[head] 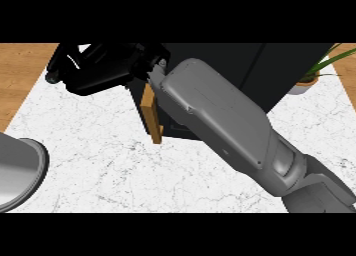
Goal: Pick up the wine, place it into the cabinet and close the cabinet
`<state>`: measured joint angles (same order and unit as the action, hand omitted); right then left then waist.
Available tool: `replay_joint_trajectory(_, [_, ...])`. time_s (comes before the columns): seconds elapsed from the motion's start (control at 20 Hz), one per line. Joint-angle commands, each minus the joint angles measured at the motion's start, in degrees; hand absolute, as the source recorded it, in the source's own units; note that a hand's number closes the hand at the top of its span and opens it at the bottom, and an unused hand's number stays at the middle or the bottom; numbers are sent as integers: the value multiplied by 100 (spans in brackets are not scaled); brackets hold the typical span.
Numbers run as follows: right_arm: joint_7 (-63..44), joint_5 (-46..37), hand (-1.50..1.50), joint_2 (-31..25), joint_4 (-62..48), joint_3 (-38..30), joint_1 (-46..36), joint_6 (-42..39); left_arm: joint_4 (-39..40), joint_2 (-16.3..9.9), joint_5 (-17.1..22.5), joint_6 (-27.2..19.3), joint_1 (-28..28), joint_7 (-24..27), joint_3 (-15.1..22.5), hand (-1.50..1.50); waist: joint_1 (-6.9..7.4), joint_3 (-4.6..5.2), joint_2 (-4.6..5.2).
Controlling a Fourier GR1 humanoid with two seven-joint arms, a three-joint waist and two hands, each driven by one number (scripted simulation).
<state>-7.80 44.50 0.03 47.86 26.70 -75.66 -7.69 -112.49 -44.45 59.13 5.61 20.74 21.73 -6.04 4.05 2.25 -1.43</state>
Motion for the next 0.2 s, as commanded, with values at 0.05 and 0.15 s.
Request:
replay_joint_trajectory(0.05, [273, -144, 150, -1012, -790, -508, 286, 353, -167, 42, 70, -77, -91, -112, 132, -150, -382, -224, 316])
replay_joint_trajectory(0.15, [318, -123, 150, -975, -829, -442, 261, 279, -208, 95, -10, -158, -151, -143, 299, -150, -443, -220, 361])
